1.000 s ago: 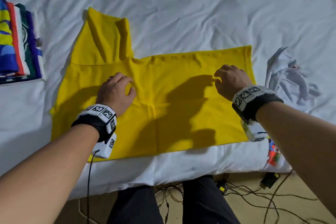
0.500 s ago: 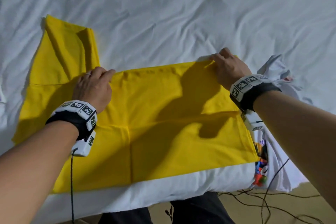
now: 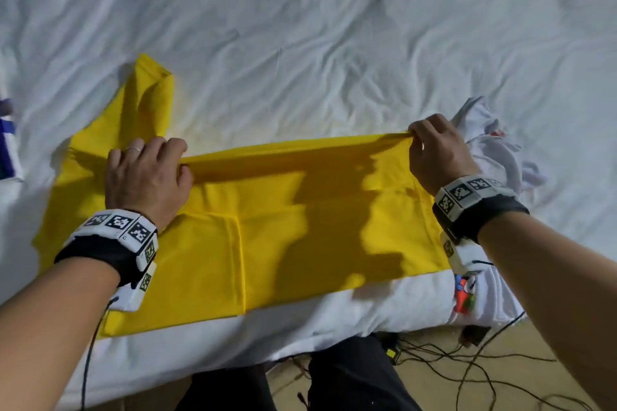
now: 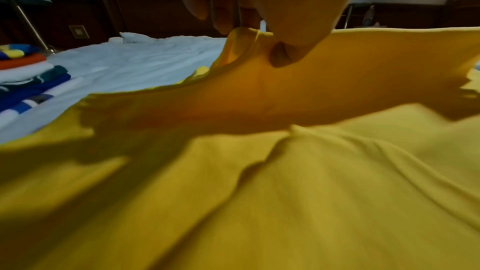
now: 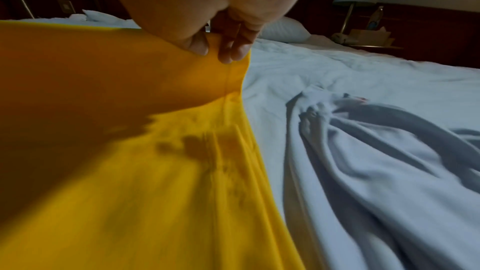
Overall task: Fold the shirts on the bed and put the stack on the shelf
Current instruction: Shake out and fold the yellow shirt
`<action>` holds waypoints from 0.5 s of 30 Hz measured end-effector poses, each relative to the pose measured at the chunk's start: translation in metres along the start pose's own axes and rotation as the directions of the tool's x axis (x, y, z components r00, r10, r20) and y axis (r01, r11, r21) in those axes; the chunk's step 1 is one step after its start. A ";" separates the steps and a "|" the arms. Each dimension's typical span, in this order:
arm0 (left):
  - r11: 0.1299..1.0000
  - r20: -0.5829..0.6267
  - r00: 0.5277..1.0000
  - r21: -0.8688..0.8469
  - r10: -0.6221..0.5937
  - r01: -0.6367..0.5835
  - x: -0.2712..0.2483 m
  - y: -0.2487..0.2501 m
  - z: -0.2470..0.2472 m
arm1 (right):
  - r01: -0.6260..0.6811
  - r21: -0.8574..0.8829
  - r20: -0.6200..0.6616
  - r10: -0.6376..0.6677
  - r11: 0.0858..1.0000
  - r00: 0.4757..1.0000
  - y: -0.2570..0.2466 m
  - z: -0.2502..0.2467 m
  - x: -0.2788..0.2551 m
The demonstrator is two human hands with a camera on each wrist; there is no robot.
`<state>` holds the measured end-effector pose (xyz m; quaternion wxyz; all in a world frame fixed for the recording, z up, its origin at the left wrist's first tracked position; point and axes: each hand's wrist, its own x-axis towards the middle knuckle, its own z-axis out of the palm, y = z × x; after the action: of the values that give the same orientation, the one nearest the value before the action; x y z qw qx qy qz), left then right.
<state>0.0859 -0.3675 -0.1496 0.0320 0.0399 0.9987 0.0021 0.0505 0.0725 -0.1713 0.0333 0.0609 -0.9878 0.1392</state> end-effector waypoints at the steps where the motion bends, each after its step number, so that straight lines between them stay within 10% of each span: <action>1: 1.000 -0.003 1.000 -0.002 0.015 -0.015 -0.014 -0.001 -0.001 | -0.019 -0.009 -0.008 0.019 1.000 1.000 -0.001 -0.003 -0.014; 7: 0.965 0.035 0.970 0.100 0.240 -0.242 -0.095 -0.001 0.012 | -0.013 -0.053 0.091 0.018 0.999 0.996 -0.004 -0.002 -0.102; 15: 0.959 0.212 0.945 0.082 0.251 -0.273 -0.116 0.005 0.024 | -0.017 -0.299 0.414 0.146 0.954 0.899 -0.014 -0.006 -0.124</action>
<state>0.2031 -0.3722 -0.1664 0.1289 0.1740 0.9748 -0.0528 0.1753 0.0749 -0.1719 -0.1833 0.0429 -0.9819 -0.0217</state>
